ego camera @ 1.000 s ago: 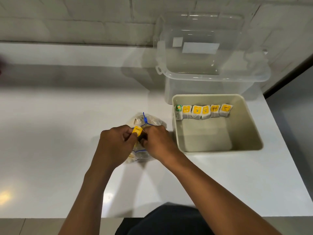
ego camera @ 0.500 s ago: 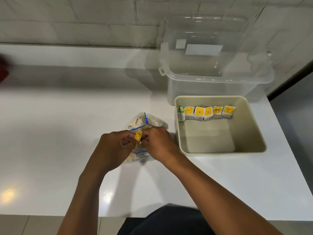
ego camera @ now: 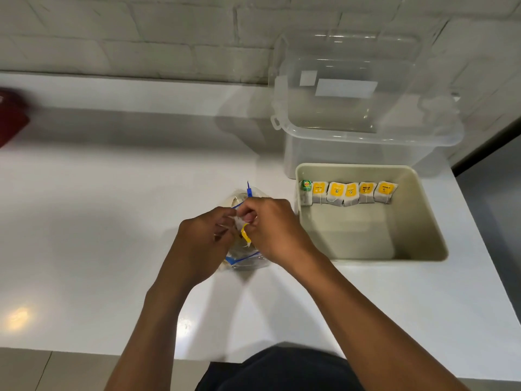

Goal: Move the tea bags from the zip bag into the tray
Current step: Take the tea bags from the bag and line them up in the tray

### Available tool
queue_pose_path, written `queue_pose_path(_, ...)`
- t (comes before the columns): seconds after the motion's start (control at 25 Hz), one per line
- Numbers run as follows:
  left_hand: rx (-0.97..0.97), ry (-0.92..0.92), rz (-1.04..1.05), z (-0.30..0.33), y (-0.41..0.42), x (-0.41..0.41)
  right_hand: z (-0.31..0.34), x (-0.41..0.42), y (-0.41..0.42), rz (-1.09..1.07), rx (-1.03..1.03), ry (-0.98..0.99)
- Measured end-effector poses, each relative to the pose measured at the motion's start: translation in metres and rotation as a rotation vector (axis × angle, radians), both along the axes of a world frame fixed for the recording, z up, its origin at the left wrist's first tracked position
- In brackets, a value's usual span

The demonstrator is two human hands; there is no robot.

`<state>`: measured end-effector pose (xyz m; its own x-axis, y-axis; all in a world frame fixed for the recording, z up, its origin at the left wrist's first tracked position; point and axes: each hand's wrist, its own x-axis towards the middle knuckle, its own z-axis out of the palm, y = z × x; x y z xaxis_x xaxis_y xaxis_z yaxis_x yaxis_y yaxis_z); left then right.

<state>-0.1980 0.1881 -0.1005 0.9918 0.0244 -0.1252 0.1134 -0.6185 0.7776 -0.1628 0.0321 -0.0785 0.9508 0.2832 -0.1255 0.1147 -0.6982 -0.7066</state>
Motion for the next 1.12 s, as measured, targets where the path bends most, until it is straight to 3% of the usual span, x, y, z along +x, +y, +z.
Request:
queue_pose_path(0.12,-0.152,0.09,0.02,0.008,-0.004,0.0,0.002,0.006,-0.008,-0.086,0.149,0.036)
queue_pose_path(0.24,-0.177,0.101,0.068,0.014,-0.006,0.002,0.004,0.01,-0.017,-0.093,0.244,0.121)
queue_pose_path(0.56,-0.188,0.054,-0.088,0.017,0.004,0.0,0.015,0.01,-0.02,0.168,0.191,0.102)
queue_pose_path(0.84,-0.176,0.019,-0.024,0.014,0.007,0.004,0.018,0.018,-0.007,0.086,0.253,0.017)
queue_pose_path(1.0,-0.182,-0.032,0.063,0.013,0.012,0.003,0.017,0.016,-0.01,-0.073,0.386,0.052)
queue_pose_path(1.04,-0.195,-0.037,0.087,0.013,0.014,0.003,0.018,0.016,-0.012,-0.036,0.304,0.045)
queue_pose_path(1.12,-0.208,-0.017,0.068,0.014,0.014,0.002,0.018,0.011,-0.009,0.206,-0.066,0.053)
